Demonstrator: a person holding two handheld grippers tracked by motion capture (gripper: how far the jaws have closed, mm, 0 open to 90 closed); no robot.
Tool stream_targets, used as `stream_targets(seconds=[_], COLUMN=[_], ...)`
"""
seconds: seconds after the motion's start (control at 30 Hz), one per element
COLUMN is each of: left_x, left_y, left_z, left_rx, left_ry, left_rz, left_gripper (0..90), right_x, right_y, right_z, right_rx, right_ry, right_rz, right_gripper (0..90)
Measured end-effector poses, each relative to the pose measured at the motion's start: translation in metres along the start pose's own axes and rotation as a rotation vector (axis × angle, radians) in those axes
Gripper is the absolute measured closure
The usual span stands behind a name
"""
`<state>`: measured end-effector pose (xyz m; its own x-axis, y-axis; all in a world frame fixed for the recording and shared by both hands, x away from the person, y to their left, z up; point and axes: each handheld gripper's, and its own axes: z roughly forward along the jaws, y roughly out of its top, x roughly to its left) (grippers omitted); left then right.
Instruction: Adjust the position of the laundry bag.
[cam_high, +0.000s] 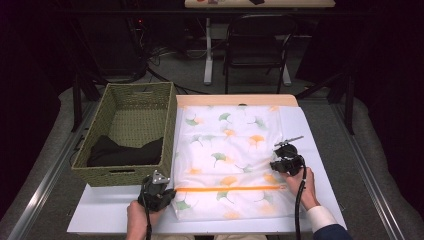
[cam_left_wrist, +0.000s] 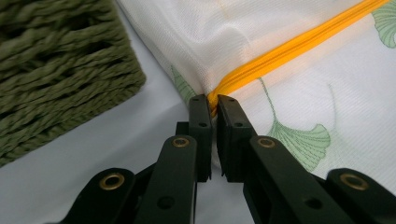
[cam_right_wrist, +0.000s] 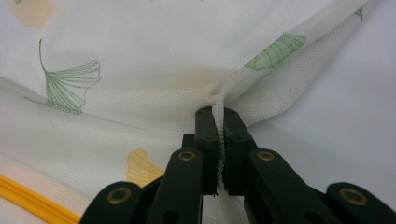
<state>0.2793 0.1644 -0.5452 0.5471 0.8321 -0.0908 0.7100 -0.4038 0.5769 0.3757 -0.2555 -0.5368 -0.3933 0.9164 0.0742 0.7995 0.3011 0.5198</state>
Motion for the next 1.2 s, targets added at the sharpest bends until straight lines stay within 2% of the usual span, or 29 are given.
stream_targets(seconds=[0.13,0.2,0.33,0.47,0.5,0.57,0.63,0.67,0.7,0.73,0.77,0.8,0.83,0.93,1.03,1.07,1.1,1.17,1.2], left_x=[0.002,0.002,0.004,0.004,0.004,0.005,0.005,0.005,0.006,0.006,0.006,0.005,0.004,-0.001,-0.007,-0.010,-0.011,-0.016,-0.017], left_y=[-0.002,-0.004,-0.006,-0.006,-0.007,-0.007,-0.007,-0.007,-0.006,-0.005,-0.004,-0.003,-0.003,0.000,0.003,0.004,0.005,0.007,0.008], left_z=[-0.002,-0.005,-0.007,-0.007,-0.007,-0.008,-0.008,-0.009,-0.011,-0.014,-0.017,-0.021,-0.023,-0.025,-0.024,-0.024,-0.024,-0.023,-0.024], left_rx=[-0.007,-0.010,-0.001,-0.006,-0.002,-0.001,0.008,0.016,0.015,0.010,0.005,0.002,-0.003,-0.003,0.000,-0.005,-0.014,-0.023,-0.023], left_ry=[0.005,0.000,0.004,0.012,0.010,0.012,0.015,0.004,-0.022,-0.044,-0.045,-0.046,-0.053,-0.063,-0.076,-0.083,-0.106,-0.107,-0.125], left_rz=[-0.012,-0.031,-0.016,-0.020,-0.031,-0.021,-0.019,-0.012,-0.020,-0.035,-0.036,-0.023,-0.027,0.005,0.042,0.050,0.068,0.078,0.091], left_gripper=[85.1,85.1,84.9,84.4,84.2,83.5,80.8,77.8,72.6,64.9,57.9,52.3,47.4,35.5,26.2,22.8,20.4,17.4,15.7], right_x=[0.004,0.005,0.008,0.010,0.010,0.009,0.008,0.007,0.007,0.006,0.006,0.006,0.006,0.009,0.011,0.011,0.011,0.012,0.012], right_y=[0.001,0.002,0.003,0.004,0.004,0.005,0.004,0.005,0.004,0.004,0.004,0.004,0.003,0.002,-0.001,-0.002,-0.004,-0.007,-0.009], right_z=[0.001,0.002,0.004,0.005,0.005,0.005,0.005,0.004,0.003,0.002,0.000,-0.001,-0.002,-0.006,-0.013,-0.016,-0.018,-0.023,-0.026], right_rx=[0.005,0.006,0.005,0.004,0.003,0.005,0.002,0.000,-0.002,-0.009,-0.009,-0.011,-0.012,-0.013,-0.018,-0.024,-0.024,-0.027,-0.025], right_ry=[0.008,0.015,0.017,0.025,0.024,0.034,0.035,0.033,0.035,0.037,0.035,0.031,0.034,0.037,0.036,0.049,0.056,0.048,0.054], right_rz=[-0.007,-0.024,-0.044,-0.058,-0.069,-0.063,-0.063,-0.074,-0.062,-0.073,-0.064,-0.082,-0.087,-0.100,-0.119,-0.120,-0.121,-0.130,-0.136], right_gripper=[86.9,86.8,86.9,86.3,86.0,85.3,79.9,74.4,66.8,59.3,52.6,47.8,43.3,31.6,24.5,23.5,22.6,18.6,17.1])
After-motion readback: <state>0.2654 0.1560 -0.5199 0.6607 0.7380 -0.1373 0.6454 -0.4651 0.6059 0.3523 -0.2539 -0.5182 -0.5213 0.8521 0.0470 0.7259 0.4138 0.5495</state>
